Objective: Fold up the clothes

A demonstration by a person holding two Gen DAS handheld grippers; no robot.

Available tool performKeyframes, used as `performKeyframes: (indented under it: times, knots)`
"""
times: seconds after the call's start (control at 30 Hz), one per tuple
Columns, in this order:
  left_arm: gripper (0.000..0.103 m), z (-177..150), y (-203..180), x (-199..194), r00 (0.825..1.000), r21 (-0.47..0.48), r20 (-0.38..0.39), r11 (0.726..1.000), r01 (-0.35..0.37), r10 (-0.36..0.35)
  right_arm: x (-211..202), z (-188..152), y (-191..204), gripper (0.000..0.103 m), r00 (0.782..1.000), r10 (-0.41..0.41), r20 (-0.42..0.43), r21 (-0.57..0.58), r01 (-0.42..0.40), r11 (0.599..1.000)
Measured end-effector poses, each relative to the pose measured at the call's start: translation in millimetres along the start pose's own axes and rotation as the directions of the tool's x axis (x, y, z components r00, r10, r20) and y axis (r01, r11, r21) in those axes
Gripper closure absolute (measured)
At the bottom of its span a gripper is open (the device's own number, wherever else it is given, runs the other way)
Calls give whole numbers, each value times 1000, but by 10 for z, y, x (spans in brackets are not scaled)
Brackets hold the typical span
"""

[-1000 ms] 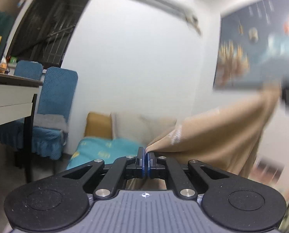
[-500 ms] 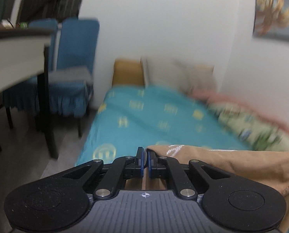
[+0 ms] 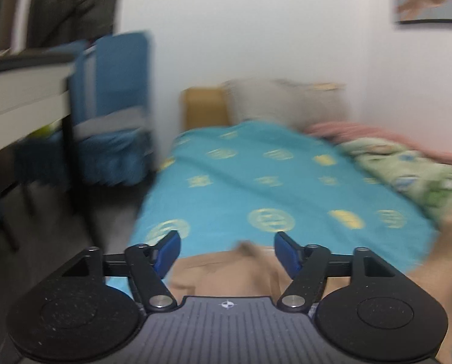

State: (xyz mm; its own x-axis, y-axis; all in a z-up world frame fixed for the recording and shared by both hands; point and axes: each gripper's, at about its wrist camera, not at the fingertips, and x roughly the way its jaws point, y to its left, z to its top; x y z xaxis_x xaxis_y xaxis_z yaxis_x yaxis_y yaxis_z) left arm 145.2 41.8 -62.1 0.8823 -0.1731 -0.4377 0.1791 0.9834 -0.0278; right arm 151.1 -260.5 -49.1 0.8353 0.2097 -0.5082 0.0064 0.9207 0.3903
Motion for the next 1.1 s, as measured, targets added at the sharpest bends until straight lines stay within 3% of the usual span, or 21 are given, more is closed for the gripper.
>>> performKeyframes:
  times: [0.07,0.17,0.27,0.37,0.53,0.67,0.8,0.97,1.1]
  knots:
    - [21,-110,-247,-175,994,83,26,992,100,-103,-29,-9,-45,89,1000,-1,1,27,1,1000]
    - [20,-307,-634,-359,974,216,40,953,212,-225,-84,-11,-91,89,1000,-3,5,64,3,998]
    - [20,-488,-950,-315,975,289,34,936,199,-218,-157,-13,-105,89,1000,-10,21,82,8,997]
    - [20,-620,-1128,-166,987,327,34,935,139,-158,-236,-16,-108,89,999,-13,40,95,9,995]
    - [20,-720,-1235,33,994,354,113,935,-35,-5,-319,-44,-140,89,998,-18,59,123,11,992]
    - [19,-528,-954,-178,981,191,191,980,-52,15,-355,-58,-131,89,997,-16,80,120,6,993]
    - [12,-283,-621,-505,959,23,281,1000,-20,13,-395,-73,-110,89,995,-7,104,115,-5,993]
    - [10,-299,-584,-494,976,15,195,994,-105,100,-446,-92,-83,89,991,3,134,108,-18,994]
    - [12,-356,-579,-317,963,84,99,962,-260,251,-569,-86,-52,89,981,6,193,91,-24,996]
